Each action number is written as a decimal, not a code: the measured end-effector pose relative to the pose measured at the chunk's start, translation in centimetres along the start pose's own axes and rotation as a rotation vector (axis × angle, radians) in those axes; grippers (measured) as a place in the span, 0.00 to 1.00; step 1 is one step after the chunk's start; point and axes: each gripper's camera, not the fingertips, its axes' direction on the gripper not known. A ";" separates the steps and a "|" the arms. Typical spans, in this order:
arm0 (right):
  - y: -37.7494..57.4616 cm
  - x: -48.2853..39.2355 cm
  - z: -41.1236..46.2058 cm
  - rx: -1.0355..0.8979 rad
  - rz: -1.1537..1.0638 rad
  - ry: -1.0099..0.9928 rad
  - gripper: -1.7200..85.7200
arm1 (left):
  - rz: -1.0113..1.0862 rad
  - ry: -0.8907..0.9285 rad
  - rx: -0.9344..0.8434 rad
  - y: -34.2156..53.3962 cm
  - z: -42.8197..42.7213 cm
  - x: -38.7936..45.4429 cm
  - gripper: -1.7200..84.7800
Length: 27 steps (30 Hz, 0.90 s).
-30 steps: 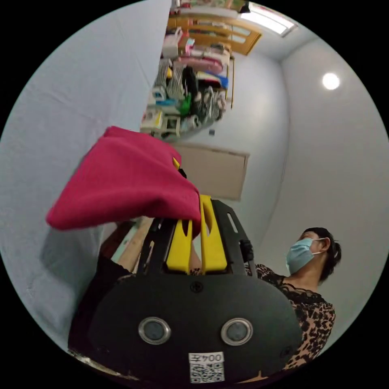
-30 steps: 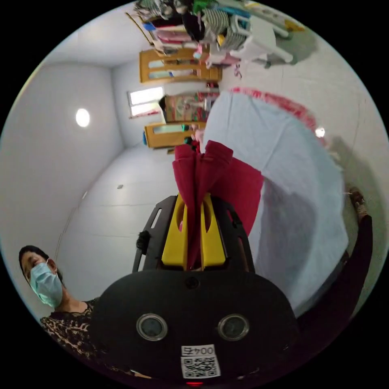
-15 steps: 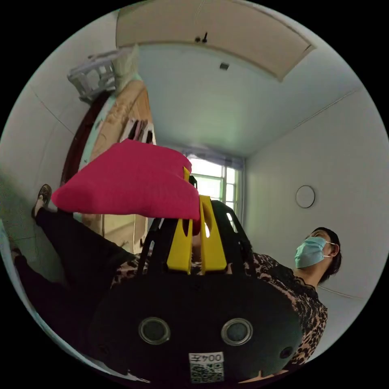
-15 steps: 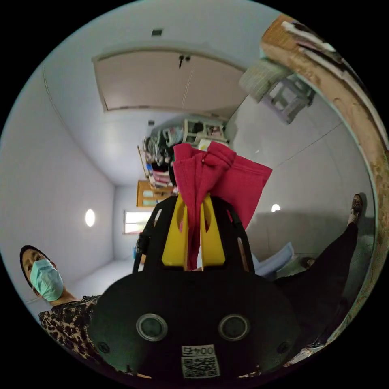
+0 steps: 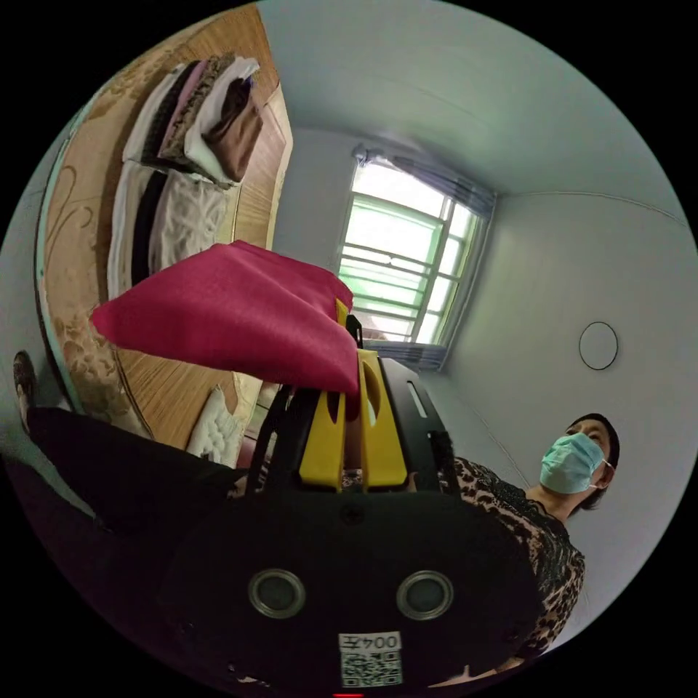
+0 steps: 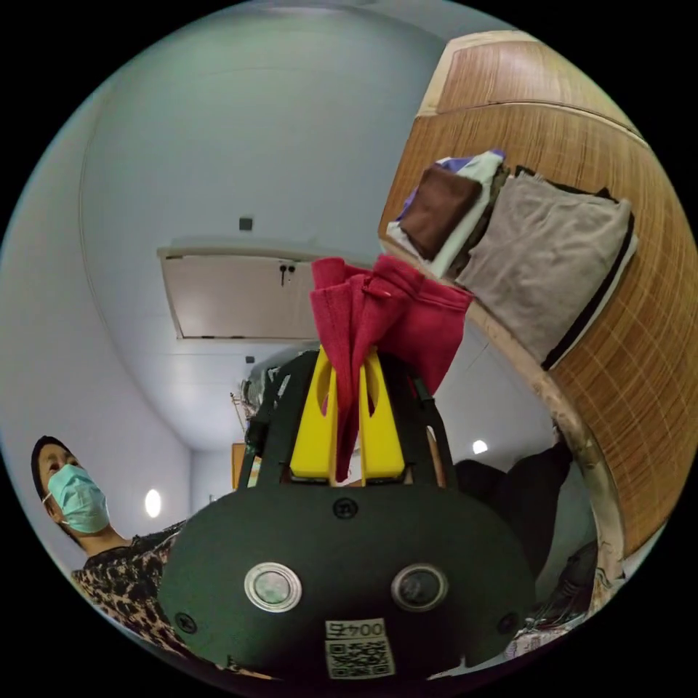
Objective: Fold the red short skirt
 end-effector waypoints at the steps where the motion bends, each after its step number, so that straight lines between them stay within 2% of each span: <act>1: -0.5 1.4 -0.9 0.010 0.019 0.020 0.08 | -0.024 -0.011 -0.027 -2.1 0.7 -1.5 0.07; 9: -5.1 8.8 -2.5 0.031 0.155 0.091 0.08 | -0.164 -0.059 -0.139 -15.0 2.4 -10.6 0.07; 13: -11.1 5.8 -1.2 0.062 0.066 0.089 0.08 | -0.026 -0.131 -0.208 -25.1 2.4 -8.5 0.07; 17: -18.4 0.3 1.3 0.068 -0.120 0.114 0.08 | 0.232 -0.247 -0.209 -35.2 1.9 -3.3 0.07; 21: -23.1 1.3 4.7 0.056 -0.169 0.215 0.08 | 0.354 -0.385 -0.203 -41.1 1.9 -3.8 0.07; 24: -25.0 7.7 8.4 0.018 -0.113 0.332 0.08 | 0.305 -0.474 -0.203 -44.8 1.9 -11.0 0.08; 27: -25.1 17.6 12.4 -0.088 0.040 0.429 0.08 | 0.094 -0.505 -0.165 -47.2 0.4 -23.3 0.07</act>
